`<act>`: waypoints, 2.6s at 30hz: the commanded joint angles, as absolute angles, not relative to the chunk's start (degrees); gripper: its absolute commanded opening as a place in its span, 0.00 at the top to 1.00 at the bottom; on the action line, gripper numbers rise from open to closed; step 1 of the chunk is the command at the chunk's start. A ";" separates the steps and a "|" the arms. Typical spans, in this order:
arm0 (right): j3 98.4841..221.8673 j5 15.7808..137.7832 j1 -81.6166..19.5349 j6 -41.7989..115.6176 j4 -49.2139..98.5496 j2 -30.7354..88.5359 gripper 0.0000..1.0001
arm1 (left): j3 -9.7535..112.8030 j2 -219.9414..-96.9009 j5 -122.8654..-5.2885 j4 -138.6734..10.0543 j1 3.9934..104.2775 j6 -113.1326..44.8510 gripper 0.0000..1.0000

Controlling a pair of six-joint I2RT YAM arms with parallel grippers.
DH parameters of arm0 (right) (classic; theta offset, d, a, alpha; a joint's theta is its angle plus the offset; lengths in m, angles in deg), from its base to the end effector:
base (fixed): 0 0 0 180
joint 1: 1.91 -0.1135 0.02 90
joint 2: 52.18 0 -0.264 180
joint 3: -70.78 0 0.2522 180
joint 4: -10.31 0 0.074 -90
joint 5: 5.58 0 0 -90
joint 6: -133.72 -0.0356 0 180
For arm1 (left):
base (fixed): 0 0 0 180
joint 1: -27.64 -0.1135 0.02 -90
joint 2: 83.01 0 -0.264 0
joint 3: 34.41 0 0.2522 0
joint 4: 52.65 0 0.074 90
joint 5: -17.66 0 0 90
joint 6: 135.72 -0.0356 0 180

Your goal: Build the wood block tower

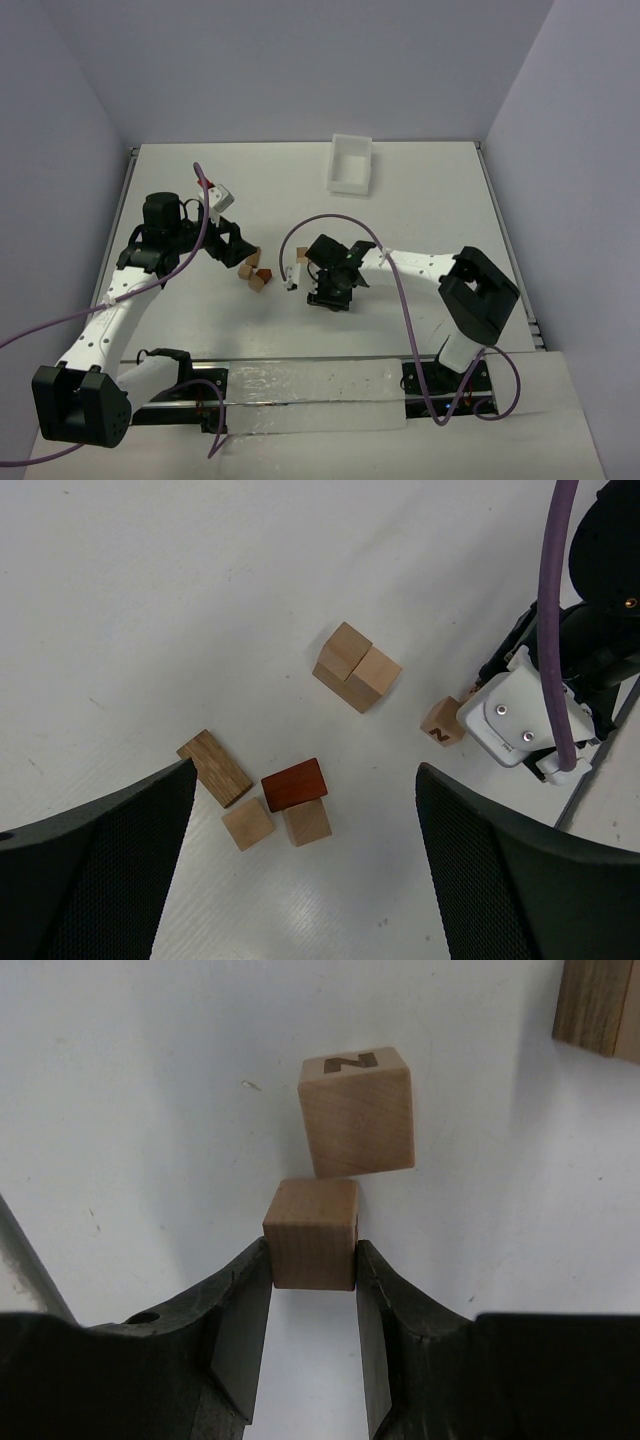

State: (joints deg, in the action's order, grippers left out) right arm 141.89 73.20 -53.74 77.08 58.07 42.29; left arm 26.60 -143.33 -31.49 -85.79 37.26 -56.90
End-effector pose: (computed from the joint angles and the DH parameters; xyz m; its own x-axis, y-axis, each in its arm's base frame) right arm 0.1845 0.2459 0.1736 -0.0429 -0.9274 -0.3715 -0.9981 0.0559 -0.0242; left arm 0.2196 -0.0608 0.2917 -0.3890 0.2147 -0.8959 0.7604 0.6238 -0.1807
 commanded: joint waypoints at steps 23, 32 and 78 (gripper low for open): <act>149.79 71.92 -53.33 81.94 59.16 48.02 0.68 | 26.73 -142.79 -29.54 -84.69 36.95 -57.93 0.01; 151.79 69.64 -54.04 80.23 60.51 48.84 0.67 | 26.94 -143.13 -29.57 -84.59 36.95 -57.85 0.01; 153.32 72.10 -55.56 77.01 58.84 49.71 0.32 | 26.55 -142.69 -30.19 -84.57 36.95 -57.94 0.01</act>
State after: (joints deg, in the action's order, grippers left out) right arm 150.66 71.98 -55.19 77.89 59.41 49.68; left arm 26.40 -143.35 -31.32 -85.88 37.26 -57.10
